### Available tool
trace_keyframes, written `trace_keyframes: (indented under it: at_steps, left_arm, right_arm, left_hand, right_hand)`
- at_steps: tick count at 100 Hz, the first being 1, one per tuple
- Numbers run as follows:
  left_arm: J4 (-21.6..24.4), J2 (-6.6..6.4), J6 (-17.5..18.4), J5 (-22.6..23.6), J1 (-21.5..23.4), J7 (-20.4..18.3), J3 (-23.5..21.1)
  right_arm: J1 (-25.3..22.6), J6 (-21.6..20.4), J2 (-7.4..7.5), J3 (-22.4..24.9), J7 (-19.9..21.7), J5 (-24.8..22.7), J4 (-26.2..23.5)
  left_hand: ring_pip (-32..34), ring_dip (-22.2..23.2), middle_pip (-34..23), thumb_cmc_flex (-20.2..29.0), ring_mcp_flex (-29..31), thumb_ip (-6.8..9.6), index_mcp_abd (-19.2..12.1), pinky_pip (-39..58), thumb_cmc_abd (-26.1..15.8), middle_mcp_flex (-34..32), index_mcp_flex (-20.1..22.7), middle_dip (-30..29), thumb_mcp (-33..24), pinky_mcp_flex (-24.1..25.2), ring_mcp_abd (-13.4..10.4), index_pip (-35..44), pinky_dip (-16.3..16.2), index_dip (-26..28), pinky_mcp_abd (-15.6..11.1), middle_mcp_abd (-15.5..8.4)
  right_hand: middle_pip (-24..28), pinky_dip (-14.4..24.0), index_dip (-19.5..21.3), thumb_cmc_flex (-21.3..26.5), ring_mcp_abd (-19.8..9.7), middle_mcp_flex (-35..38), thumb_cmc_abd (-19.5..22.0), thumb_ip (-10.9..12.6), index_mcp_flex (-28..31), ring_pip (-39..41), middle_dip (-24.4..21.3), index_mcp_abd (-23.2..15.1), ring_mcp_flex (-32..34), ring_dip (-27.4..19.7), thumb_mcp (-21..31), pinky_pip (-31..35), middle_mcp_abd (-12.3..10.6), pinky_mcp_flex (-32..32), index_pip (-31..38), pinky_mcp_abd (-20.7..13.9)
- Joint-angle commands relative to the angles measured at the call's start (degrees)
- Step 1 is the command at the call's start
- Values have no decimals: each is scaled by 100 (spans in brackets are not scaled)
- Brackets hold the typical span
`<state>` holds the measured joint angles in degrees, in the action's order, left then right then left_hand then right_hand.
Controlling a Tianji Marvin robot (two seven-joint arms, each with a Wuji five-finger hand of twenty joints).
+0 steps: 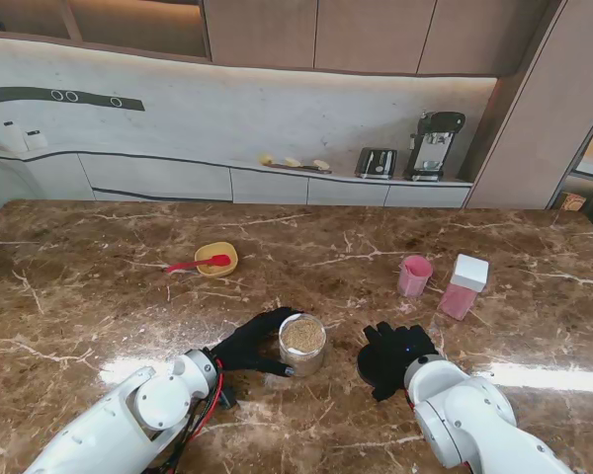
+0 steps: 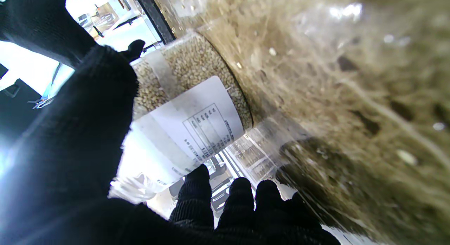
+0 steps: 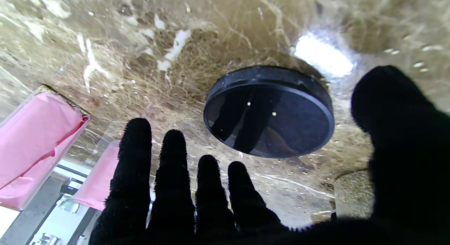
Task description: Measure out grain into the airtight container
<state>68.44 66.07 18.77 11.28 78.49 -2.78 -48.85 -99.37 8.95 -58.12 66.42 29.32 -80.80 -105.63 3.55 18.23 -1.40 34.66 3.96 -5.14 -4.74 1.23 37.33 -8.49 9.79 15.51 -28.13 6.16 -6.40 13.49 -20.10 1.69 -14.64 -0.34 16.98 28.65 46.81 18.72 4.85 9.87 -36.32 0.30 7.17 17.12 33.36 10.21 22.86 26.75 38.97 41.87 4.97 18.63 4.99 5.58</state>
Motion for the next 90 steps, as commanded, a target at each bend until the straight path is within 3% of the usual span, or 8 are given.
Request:
trace_keyframes:
  at_steps: [1,22,38,40,46,52,75,90]
  left_arm:
    - [-162,38,-52,-3,81,-37,72]
    - [-129,27,-74,13,98,-49,56]
    - [-105,20,-83,34,92,-59,57]
    - [-105,20,-85,35,91,-60,58]
    - [-104,22,-93,34,90,-58,61]
    - [-100,19,-99,36,87,-65,67]
    - [-78,8,-133,14,75,-128,89]
    - [-59,4,-151,13,70,-143,93]
  right_arm:
    - [-43,146,-18,-65,-26,11,126]
    - [-15,358,-21,-207,-316,25,318]
    - [-1,331,-15,-214,-457,179,370]
    - [5,320,-13,-215,-499,214,386]
    - [24,263,-9,-212,-616,293,435]
    - [38,209,-7,-208,-695,340,469]
    - [104,162,4,-265,-758,444,573]
    - [139,198,4,-346,-959,502,700]
  left_hand:
    - [-71,21,47,-219,-117,-91,-160,598,-65,182,-190,42,274,-401,625,-1490,-371,91,1063,-63]
    - [-63,24,41,-179,-110,-68,-137,628,-92,179,-182,73,349,-402,635,-1487,-431,170,1089,-54]
    - [-50,30,30,-132,-105,-52,-170,638,-98,177,-171,110,377,-395,656,-1423,-463,340,1124,-47]
    - [-46,31,36,-124,-107,-45,-178,641,-102,176,-183,138,400,-391,656,-1440,-488,541,1129,-49]
    - [-35,35,36,-106,-97,-36,-214,642,-108,173,-180,167,416,-386,653,-1445,-511,743,1157,-48]
    - [-35,35,29,-105,-101,-35,-229,640,-122,175,-178,175,415,-386,652,-1422,-513,786,1160,-54]
    - [-30,37,21,-108,-95,-25,-212,663,-191,175,-191,193,463,-388,658,-1388,-539,946,1174,-60]
    - [-29,38,18,-102,-91,-16,-217,673,-230,174,-188,203,504,-386,643,-1388,-549,1013,1189,-64]
  right_hand:
    - [249,20,279,344,5,-101,-73,-210,-180,199,207,14,91,78,-131,203,5,153,199,28]
    - [682,-69,898,960,-101,86,-207,-264,-257,605,390,-168,281,248,-226,454,-108,368,744,-135]
    - [1092,-103,942,1535,-231,677,-413,-294,105,1015,542,-321,760,420,121,761,-332,759,1021,-259]
    - [1158,-168,919,1536,-254,763,-507,-336,167,1080,578,-350,825,452,398,825,-363,804,1084,-286]
    - [1307,-319,862,1227,-341,1012,-1280,-619,382,1275,657,-453,1012,539,2142,994,-437,938,1243,-331]
    - [1327,-371,827,1188,-388,1233,-1445,-751,580,1335,639,-520,1151,543,2677,1085,-477,1036,1306,-340]
    - [1087,-447,527,1329,-377,1669,-1387,-754,1173,1270,362,-619,1358,448,2825,1259,-435,1215,1265,-384]
    - [1087,-479,427,1247,-393,1903,-1599,-812,1387,1265,313,-699,1520,429,2809,1348,-466,1322,1334,-369]
